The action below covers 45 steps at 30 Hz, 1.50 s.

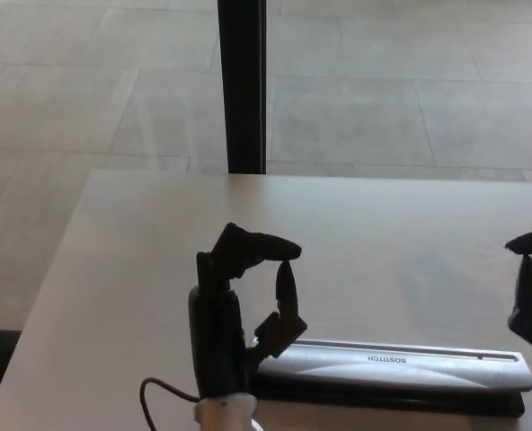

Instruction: A hole pucnch is kept on the middle on the desk infront of the robot and the robot uses both its hands as fists to press on it and use it

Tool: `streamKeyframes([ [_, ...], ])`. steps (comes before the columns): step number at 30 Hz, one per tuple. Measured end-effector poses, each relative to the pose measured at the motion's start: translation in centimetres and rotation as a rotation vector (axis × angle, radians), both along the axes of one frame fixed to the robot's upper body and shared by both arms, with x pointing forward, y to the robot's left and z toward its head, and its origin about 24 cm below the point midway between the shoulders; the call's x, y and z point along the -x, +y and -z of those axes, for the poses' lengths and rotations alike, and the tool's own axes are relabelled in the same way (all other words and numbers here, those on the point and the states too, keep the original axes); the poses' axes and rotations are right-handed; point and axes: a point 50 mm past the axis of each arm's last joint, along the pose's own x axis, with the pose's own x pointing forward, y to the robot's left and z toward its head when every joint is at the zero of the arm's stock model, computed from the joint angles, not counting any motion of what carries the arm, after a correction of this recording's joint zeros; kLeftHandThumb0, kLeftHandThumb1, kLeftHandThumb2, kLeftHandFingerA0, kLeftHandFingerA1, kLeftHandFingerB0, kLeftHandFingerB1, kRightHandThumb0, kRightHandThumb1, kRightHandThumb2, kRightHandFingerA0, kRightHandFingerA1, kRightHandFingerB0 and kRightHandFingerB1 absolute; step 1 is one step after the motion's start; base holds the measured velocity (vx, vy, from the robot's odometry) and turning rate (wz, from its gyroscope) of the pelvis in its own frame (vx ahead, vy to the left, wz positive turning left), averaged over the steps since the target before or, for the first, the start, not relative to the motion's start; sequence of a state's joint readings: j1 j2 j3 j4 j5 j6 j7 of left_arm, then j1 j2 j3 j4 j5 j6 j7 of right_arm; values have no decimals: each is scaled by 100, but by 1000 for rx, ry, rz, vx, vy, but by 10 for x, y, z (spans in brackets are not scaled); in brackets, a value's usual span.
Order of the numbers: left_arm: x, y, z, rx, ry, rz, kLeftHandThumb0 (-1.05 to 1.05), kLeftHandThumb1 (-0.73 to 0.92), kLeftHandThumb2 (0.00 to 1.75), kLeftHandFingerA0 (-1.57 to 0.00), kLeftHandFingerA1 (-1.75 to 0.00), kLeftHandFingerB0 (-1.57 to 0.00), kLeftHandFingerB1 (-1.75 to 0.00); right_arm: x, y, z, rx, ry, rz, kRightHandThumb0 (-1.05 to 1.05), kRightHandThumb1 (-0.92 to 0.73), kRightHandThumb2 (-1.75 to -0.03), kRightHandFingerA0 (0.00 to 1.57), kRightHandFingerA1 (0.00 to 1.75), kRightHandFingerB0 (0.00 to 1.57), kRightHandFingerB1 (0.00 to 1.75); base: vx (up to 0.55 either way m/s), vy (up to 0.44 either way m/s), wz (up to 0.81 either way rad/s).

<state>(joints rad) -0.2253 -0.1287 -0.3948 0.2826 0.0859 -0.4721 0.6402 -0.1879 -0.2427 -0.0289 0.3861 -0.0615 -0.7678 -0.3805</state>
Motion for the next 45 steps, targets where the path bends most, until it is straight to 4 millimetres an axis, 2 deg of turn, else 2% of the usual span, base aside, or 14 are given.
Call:
streamKeyframes([
  [2,-2,10,-4,-2,-12,-11,-38,82,72,-97,-175,-67,-175,1,-10,-8,11,-11,21,-38,-45,-116,129,145,104,129,0,0,0],
  [6,-5,40,-12,-23,-25,-56,-35,82,69,-100,-175,-65,-175,9,-39,-24,40,-16,89,-55,-38,-111,135,145,107,126,0,0,0],
  [7,-5,48,-13,-30,-24,-71,-33,76,82,-97,-175,-63,-175,11,-47,-27,47,-12,108,-50,-34,-114,115,175,98,146,0,0,0],
  [14,-1,129,-13,-96,29,-258,-45,75,72,-108,-175,-81,-168,41,-118,-48,98,41,325,-67,-45,-121,142,152,102,125,0,0,0],
  [16,4,158,-13,-122,53,-333,-48,51,103,-128,-142,-109,-131,54,-143,-54,107,66,409,-60,-33,-142,123,175,97,146,0,0,0],
  [18,9,179,-14,-138,72,-390,-41,63,82,-106,-175,-80,-157,65,-159,-58,110,86,470,-60,-46,-131,148,157,105,130,0,0,0],
  [25,46,268,-5,-170,206,-668,-42,47,108,-135,-142,-97,-118,117,-221,-62,32,162,736,-60,-55,-119,128,175,86,168,0,0,0],
  [27,61,291,-1,-155,250,-754,-42,48,107,-135,-142,-104,-120,133,-235,-58,-26,179,809,-54,-59,-120,135,175,90,143,0,0,0],
  [31,91,326,14,-90,346,-909,-40,45,105,-133,-141,-103,-120,163,-256,-46,-168,185,943,-57,-59,-116,131,175,89,167,0,0,0],
  [32,97,331,17,-74,364,-933,-32,54,91,-112,-173,-89,-149,168,-259,-44,-194,186,965,-65,-48,-120,152,160,120,142,0,0,0],
  [34,117,344,31,-11,430,-1011,-44,48,101,-132,-141,-110,-127,185,-267,-31,-301,188,1038,-56,-54,-123,128,175,94,175,0,0,0],
  [39,154,354,66,116,605,-1113,-31,64,77,-97,-175,-69,-142,214,-269,12,-561,210,1154,-52,-59,-122,136,175,101,154,0,0,0],
  [40,159,355,72,135,640,-1121,-31,58,84,-104,-175,-83,-141,218,-268,20,-607,211,1169,-56,-59,-115,114,175,77,175,0,0,0],
  [45,191,351,104,217,830,-1155,-28,55,85,-93,-171,-83,-117,236,-255,63,-847,236,1240,-54,-55,-116,112,175,82,175,0,0,0],
])
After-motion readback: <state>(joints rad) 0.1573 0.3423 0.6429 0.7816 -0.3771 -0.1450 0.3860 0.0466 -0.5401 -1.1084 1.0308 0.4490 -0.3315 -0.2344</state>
